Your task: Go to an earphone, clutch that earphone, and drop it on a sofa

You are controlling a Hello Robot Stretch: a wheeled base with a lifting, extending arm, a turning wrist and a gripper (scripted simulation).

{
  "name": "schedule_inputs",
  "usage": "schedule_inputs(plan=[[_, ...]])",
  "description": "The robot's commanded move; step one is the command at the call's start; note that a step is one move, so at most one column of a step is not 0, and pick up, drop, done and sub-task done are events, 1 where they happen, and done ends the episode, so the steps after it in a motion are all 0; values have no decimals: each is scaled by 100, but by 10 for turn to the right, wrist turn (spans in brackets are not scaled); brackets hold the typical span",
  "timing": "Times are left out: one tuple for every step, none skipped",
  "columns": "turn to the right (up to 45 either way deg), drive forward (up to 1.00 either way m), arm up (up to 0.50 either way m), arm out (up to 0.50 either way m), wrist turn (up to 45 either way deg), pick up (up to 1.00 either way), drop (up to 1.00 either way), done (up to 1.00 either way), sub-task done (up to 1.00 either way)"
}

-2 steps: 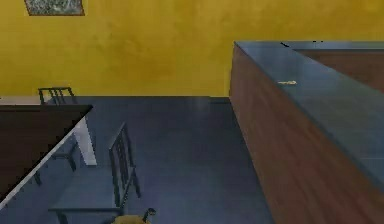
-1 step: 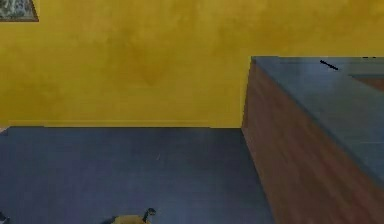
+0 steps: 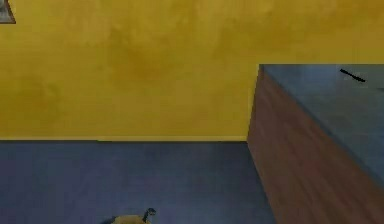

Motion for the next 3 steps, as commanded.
schedule_inputs(plan=[[-390,0,0,0,0,0,0,0,0],[0,100,0,0,0,0,0,0,0],[0,30,0,0,0,0,0,0,0]])
